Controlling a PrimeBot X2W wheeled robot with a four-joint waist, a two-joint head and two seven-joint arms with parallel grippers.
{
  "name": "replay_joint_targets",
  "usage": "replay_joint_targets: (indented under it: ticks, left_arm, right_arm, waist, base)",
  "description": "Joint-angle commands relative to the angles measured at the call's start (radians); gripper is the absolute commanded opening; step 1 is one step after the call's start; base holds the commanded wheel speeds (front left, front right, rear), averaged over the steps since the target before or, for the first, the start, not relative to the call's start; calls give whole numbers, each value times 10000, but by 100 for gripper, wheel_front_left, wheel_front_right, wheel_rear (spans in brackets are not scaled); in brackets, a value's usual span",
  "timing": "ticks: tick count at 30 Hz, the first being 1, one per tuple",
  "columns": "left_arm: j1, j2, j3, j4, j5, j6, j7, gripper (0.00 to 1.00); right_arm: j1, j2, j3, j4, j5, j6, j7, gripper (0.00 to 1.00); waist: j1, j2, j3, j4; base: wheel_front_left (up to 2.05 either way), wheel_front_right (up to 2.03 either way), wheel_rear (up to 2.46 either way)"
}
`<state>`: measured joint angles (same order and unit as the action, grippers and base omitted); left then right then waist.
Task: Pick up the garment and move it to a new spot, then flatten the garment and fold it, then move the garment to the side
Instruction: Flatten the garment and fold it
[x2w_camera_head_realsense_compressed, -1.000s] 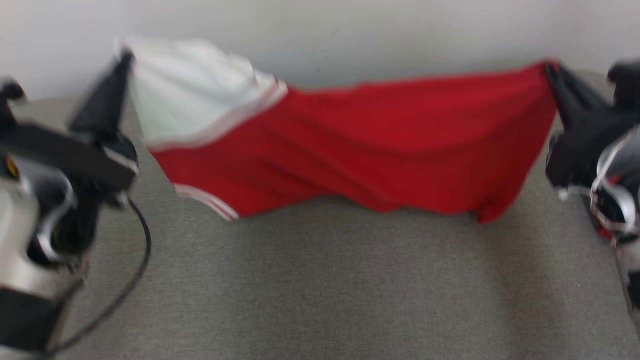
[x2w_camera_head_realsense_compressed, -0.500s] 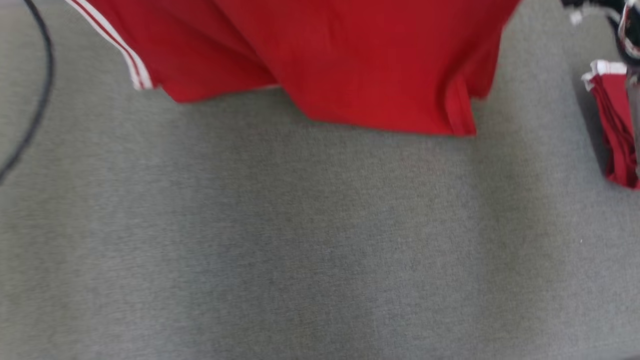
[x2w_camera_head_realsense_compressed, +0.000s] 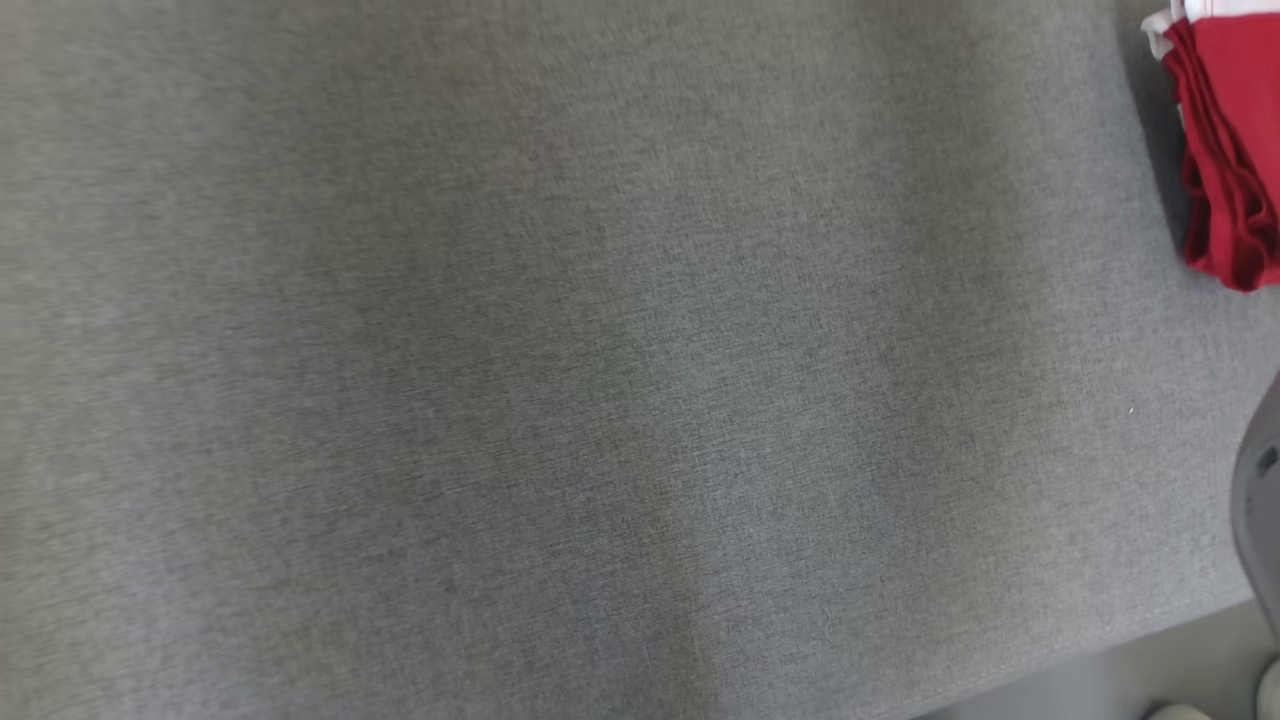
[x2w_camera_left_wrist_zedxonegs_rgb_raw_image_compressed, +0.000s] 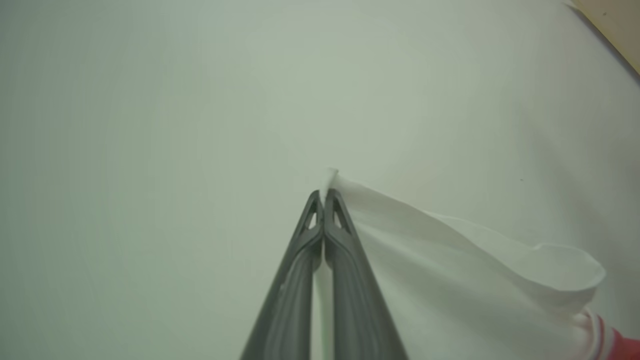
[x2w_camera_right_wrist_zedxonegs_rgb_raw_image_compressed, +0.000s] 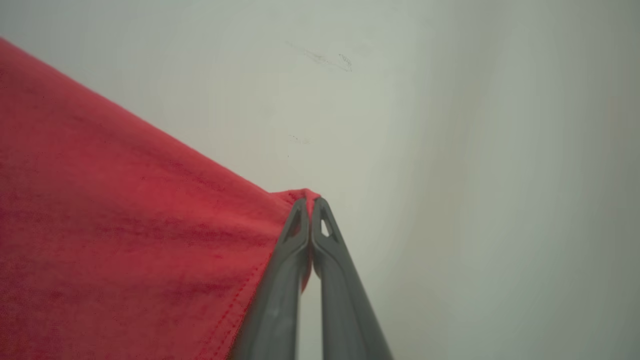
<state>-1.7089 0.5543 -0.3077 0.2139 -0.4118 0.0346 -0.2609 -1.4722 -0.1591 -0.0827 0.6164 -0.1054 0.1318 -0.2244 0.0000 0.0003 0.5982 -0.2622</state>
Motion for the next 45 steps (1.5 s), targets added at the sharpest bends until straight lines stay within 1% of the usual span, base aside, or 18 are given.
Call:
replay_joint_targets:
  ticks: [1,2,5,8,11,12,14,16,19,20,26,31,34,39,45]
  left_arm:
    - [461,-35,288,-59,98,-139,-28,0]
    - [856,-50,376,-100,207,-281,-31,0]
    - [1922,-286,864,-193,297,-558,-36,0]
    - [3258,-652,1383,-432,297,-802,-40,0]
    - [4650,-1161,1790,-607,-47,-1089,-39,0]
    - [5148,-1419,1872,-509,-350,-1149,-38,0]
    - [5986,-1642,1655,-317,-735,-1354,52,0]
    - [6573,-1679,1387,-286,-1169,-1498,306,0]
    - [7703,-1823,1022,-237,-1932,-1568,822,0]
    - [7703,-1823,1022,-237,-1932,-1568,822,0]
    - [9661,-1985,751,-823,-3140,-1628,1416,0]
    - [11268,-2201,770,-1234,-3967,-1580,1584,0]
    - [12199,-2274,850,-1379,-4383,-1515,1632,0]
    - [13727,-2388,818,-1385,-5042,-1516,1795,0]
    - [15315,-2615,668,-1319,-5633,-1474,1898,0]
  right_arm:
    - [80,183,-43,149,-421,-28,-124,0]
    - [189,205,33,214,-767,-28,-183,0]
    - [557,293,331,582,-1298,-28,-306,0]
    - [796,265,711,993,-1273,-28,-341,0]
    - [1231,136,1237,1472,-1023,-28,-330,0]
    - [1427,79,1382,1695,-880,-28,-136,0]
    - [1669,-63,1863,1972,-451,-28,210,0]
    - [1891,-286,2375,2148,75,-28,652,0]
    - [2451,-575,3089,2236,935,-28,1330,0]
    - [2451,-575,3089,2236,935,-28,1330,0]
    - [3718,-1379,4247,1432,2658,-28,2737,0]
    - [5237,-2056,4707,273,3945,-30,3981,0]
    - [6174,-2460,4655,-394,4464,-28,4648,0]
    - [7693,-2808,4167,-1265,4814,-28,5321,0]
    - [9340,-2737,3510,-1940,4857,-30,5944,0]
  waist:
    - [0,-3,457,-269]
    - [0,-3,538,-261]
    - [0,-3,696,-163]
    - [0,-3,705,52]
    - [0,-3,467,352]
    - [0,-3,328,460]
    - [0,-3,17,698]
    - [0,-3,-286,880]
    - [0,-3,-873,1120]
    - [0,-3,-873,1120]
    - [0,-3,-1977,1468]
    - [0,-3,-2907,1705]
    - [0,-3,-3386,1814]
    - [0,-3,-4026,1947]
    - [0,-3,-4608,2121]
  base:
    - [0,0,0]
    - [0,0,0]
    - [0,0,0]
    - [0,0,0]
    - [0,0,0]
    - [0,0,0]
    - [0,0,0]
    - [0,0,0]
    - [0,0,0]
    - [0,0,0]
    - [0,0,0]
    - [0,0,0]
    - [0,0,0]
    - [0,0,0]
    - [0,0,0]
